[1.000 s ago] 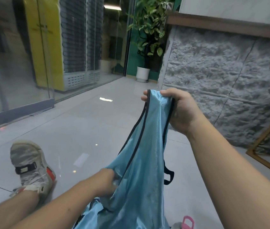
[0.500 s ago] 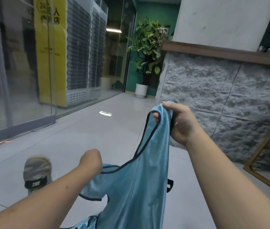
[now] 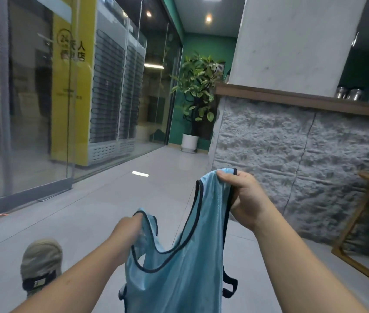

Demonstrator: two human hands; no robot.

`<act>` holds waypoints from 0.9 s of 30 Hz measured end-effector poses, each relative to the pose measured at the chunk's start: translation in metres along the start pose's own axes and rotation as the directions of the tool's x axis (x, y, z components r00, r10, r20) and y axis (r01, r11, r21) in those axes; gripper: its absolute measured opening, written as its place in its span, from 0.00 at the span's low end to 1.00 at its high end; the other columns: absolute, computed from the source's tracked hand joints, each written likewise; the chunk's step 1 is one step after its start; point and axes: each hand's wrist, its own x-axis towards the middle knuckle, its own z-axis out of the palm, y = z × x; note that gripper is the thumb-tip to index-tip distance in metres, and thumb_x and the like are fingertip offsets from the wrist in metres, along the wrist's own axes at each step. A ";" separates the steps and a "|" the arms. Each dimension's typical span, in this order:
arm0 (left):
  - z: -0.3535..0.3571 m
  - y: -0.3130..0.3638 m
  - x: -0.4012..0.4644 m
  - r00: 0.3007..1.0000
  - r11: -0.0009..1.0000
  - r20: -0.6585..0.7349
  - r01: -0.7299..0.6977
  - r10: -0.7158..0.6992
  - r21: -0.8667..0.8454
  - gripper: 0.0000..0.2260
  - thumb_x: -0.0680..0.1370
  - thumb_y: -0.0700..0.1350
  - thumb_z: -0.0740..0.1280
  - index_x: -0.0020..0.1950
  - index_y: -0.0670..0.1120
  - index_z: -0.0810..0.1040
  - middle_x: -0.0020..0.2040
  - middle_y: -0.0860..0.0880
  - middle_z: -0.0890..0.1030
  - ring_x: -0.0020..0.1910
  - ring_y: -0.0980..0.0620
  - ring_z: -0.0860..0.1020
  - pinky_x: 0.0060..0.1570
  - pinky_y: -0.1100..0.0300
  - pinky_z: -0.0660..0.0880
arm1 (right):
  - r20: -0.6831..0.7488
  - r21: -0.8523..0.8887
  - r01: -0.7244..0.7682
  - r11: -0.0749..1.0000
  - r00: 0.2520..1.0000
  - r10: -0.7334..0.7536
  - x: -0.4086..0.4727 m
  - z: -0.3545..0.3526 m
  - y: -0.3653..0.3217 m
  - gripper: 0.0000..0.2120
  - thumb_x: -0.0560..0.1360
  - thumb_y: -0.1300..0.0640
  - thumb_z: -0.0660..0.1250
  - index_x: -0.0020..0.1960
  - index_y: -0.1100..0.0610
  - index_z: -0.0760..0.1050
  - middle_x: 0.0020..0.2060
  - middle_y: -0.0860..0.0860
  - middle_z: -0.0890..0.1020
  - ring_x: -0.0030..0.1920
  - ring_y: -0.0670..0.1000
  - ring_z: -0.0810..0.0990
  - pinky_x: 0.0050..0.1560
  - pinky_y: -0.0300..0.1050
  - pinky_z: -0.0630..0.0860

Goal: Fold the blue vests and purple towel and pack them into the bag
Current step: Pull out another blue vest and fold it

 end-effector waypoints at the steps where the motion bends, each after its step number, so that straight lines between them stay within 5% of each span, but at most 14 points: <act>1: -0.001 0.005 -0.004 1.000 0.998 0.020 -0.005 0.007 -0.060 0.26 0.76 0.62 0.61 0.54 0.40 0.80 0.46 0.40 0.84 0.44 0.40 0.82 0.47 0.50 0.77 | -0.009 -0.006 -0.003 1.000 1.000 0.003 0.000 -0.001 0.000 0.20 0.78 0.60 0.71 0.63 0.75 0.76 0.50 0.65 0.83 0.47 0.60 0.83 0.54 0.55 0.81; 4: -0.004 0.024 -0.018 0.996 0.992 0.070 -0.046 0.054 -0.117 0.29 0.76 0.68 0.60 0.56 0.44 0.80 0.49 0.41 0.85 0.50 0.40 0.84 0.55 0.48 0.80 | -0.011 -0.015 -0.005 1.000 1.000 0.005 0.000 -0.006 -0.001 0.21 0.76 0.59 0.73 0.62 0.74 0.77 0.49 0.64 0.83 0.46 0.60 0.83 0.54 0.55 0.80; 9: -0.012 0.049 -0.038 0.956 0.955 0.239 -0.099 0.169 -0.280 0.17 0.83 0.57 0.64 0.47 0.45 0.81 0.43 0.43 0.82 0.39 0.46 0.82 0.44 0.53 0.76 | -0.012 -0.056 -0.012 0.998 1.000 0.011 -0.003 -0.017 -0.011 0.19 0.73 0.58 0.74 0.58 0.71 0.80 0.48 0.64 0.83 0.47 0.61 0.83 0.57 0.57 0.79; 12: -0.011 0.073 -0.052 0.953 0.931 0.152 -0.210 0.264 -0.298 0.11 0.83 0.51 0.65 0.55 0.47 0.83 0.50 0.46 0.84 0.49 0.47 0.81 0.49 0.54 0.76 | -0.034 -0.120 -0.007 0.993 0.999 0.003 -0.003 -0.022 -0.022 0.17 0.69 0.58 0.74 0.52 0.68 0.82 0.46 0.64 0.83 0.47 0.61 0.82 0.55 0.57 0.77; 14: -0.011 0.090 -0.062 0.937 0.913 0.085 -0.306 0.339 -0.268 0.09 0.83 0.47 0.65 0.57 0.46 0.83 0.52 0.45 0.84 0.49 0.46 0.81 0.49 0.53 0.76 | -0.037 -0.176 0.004 0.984 0.999 -0.011 -0.004 -0.025 -0.030 0.07 0.72 0.60 0.73 0.44 0.64 0.83 0.42 0.61 0.83 0.43 0.59 0.82 0.50 0.53 0.77; 16: -0.014 0.104 -0.067 0.908 0.891 0.038 -0.399 0.416 -0.214 0.07 0.81 0.44 0.68 0.56 0.46 0.82 0.53 0.42 0.85 0.49 0.44 0.82 0.49 0.51 0.76 | -0.058 -0.183 0.021 0.983 0.998 -0.033 -0.005 -0.029 -0.037 0.07 0.74 0.63 0.70 0.38 0.60 0.81 0.39 0.60 0.82 0.40 0.57 0.81 0.44 0.50 0.76; 18: -0.018 0.113 -0.069 0.883 0.875 0.014 -0.462 0.468 -0.146 0.12 0.71 0.45 0.72 0.55 0.47 0.82 0.52 0.40 0.85 0.47 0.42 0.82 0.48 0.50 0.76 | -0.090 -0.158 0.024 0.987 0.995 -0.039 -0.008 -0.030 -0.043 0.04 0.69 0.62 0.71 0.42 0.62 0.78 0.42 0.61 0.80 0.43 0.60 0.79 0.47 0.53 0.74; 22: -0.017 0.131 -0.074 0.859 0.855 0.078 -0.488 0.506 -0.172 0.15 0.69 0.37 0.70 0.55 0.43 0.82 0.47 0.39 0.82 0.42 0.42 0.78 0.43 0.52 0.73 | -0.156 -0.087 -0.027 0.996 0.988 0.013 -0.009 -0.029 -0.054 0.17 0.62 0.60 0.67 0.51 0.60 0.72 0.46 0.61 0.75 0.47 0.60 0.75 0.51 0.55 0.70; 27: -0.011 0.142 -0.076 0.814 0.830 0.212 -0.476 0.541 -0.291 0.19 0.73 0.29 0.59 0.55 0.40 0.85 0.45 0.40 0.78 0.43 0.43 0.71 0.41 0.54 0.69 | -0.103 -0.156 -0.131 0.979 0.988 0.116 -0.009 -0.037 -0.062 0.07 0.73 0.63 0.61 0.40 0.61 0.77 0.38 0.59 0.80 0.36 0.58 0.79 0.46 0.50 0.75</act>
